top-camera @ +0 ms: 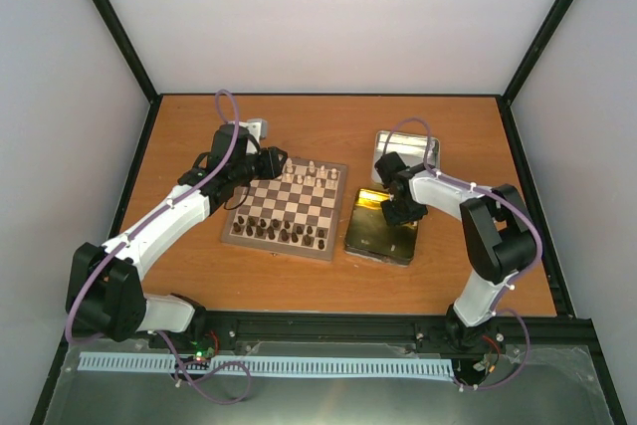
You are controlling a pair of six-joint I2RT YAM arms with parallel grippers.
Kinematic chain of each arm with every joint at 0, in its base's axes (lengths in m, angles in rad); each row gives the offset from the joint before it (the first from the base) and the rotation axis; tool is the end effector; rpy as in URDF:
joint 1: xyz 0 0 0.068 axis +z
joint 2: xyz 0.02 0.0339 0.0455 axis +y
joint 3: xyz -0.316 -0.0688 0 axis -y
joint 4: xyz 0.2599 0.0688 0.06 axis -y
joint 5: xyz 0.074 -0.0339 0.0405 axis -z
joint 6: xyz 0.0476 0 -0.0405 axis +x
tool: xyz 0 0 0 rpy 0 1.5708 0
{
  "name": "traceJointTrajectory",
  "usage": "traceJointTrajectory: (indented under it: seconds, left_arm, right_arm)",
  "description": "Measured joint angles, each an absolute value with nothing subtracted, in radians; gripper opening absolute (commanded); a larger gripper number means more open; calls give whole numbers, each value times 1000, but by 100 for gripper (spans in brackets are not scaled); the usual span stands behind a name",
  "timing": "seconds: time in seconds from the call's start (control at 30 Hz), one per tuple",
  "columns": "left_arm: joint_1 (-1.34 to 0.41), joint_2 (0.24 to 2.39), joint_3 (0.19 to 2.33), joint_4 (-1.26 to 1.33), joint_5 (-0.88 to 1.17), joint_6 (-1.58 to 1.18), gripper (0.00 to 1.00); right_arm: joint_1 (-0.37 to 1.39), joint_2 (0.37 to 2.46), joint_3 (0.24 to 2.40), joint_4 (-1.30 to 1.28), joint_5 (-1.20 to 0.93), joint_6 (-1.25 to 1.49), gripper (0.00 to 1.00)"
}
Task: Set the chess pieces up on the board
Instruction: Pick up the chess piece from the storage box.
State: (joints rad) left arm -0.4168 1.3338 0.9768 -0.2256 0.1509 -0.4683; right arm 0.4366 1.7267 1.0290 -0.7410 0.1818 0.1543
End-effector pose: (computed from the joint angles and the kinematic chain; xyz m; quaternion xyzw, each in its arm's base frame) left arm 0.2818 -0.1326 0.3195 0.0131 0.8785 -0.2625 0.3989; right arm 0.2961 0.1287 0.1849 -0.1339 0.9847 -0.0675 0.0893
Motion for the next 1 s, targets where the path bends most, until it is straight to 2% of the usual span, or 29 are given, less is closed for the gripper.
traceJointTrajectory:
  seconds: [0.13, 0.3, 0.4, 0.7, 1.0]
  left_arm:
    - [-417, 1334, 976, -225, 151, -468, 45]
    - [-417, 1334, 974, -226, 151, -468, 45]
    - [-417, 1334, 974, -226, 151, -468, 45]
    - [-417, 1334, 973, -226, 154, -468, 45]
    - [-417, 1334, 973, -225, 165, -467, 46]
  right_arm:
    - [439, 1735, 1036, -754, 200, 126, 34]
    - [439, 1739, 1036, -764, 213, 101, 14]
    - [439, 1745, 1044, -768, 222, 95, 9]
    - [438, 1724, 1045, -736, 184, 148, 11]
    - [438, 1621, 999, -560, 77, 327, 14]
